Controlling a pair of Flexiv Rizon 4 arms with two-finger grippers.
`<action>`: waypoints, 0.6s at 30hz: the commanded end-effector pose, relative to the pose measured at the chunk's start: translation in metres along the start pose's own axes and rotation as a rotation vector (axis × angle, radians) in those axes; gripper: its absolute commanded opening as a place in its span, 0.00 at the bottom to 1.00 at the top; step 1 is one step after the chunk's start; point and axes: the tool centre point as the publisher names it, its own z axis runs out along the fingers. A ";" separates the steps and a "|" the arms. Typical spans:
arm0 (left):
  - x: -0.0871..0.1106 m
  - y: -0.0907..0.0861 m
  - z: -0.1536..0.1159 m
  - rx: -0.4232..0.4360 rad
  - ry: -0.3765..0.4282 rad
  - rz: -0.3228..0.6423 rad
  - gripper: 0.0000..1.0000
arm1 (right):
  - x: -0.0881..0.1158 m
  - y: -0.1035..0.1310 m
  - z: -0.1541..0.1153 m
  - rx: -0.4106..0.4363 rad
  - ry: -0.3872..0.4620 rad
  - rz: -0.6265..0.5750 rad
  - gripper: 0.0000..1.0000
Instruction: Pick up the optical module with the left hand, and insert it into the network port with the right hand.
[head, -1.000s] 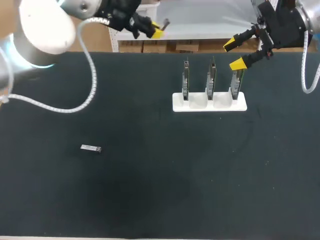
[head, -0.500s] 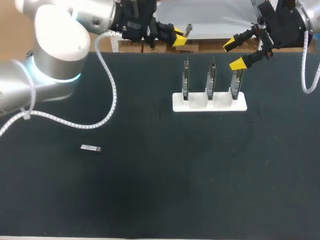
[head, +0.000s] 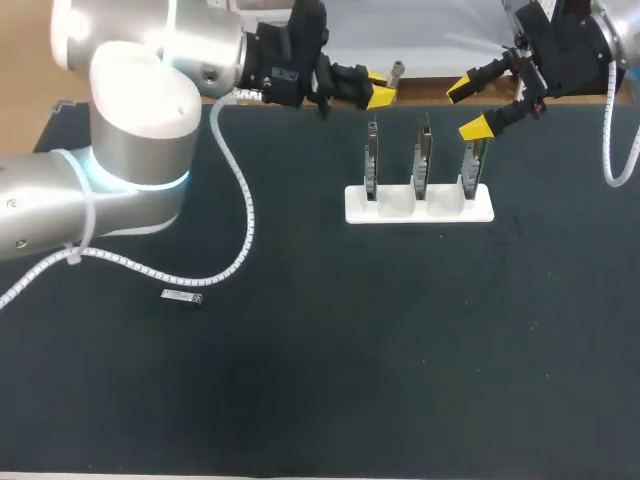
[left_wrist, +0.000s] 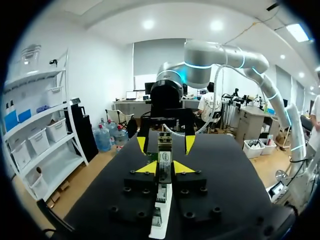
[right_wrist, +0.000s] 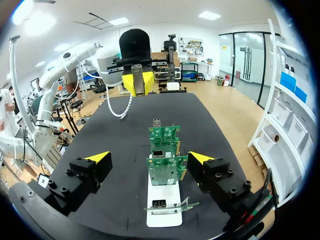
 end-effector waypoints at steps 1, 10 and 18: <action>0.001 0.001 0.010 0.014 -0.043 0.014 0.00 | 0.000 0.000 0.000 0.000 -0.001 -0.001 1.00; 0.000 -0.002 0.026 0.056 -0.052 0.032 0.00 | 0.000 0.000 0.000 0.000 -0.001 -0.001 1.00; 0.000 0.001 0.039 0.072 -0.068 0.013 0.00 | 0.000 0.000 0.000 0.000 -0.001 -0.001 1.00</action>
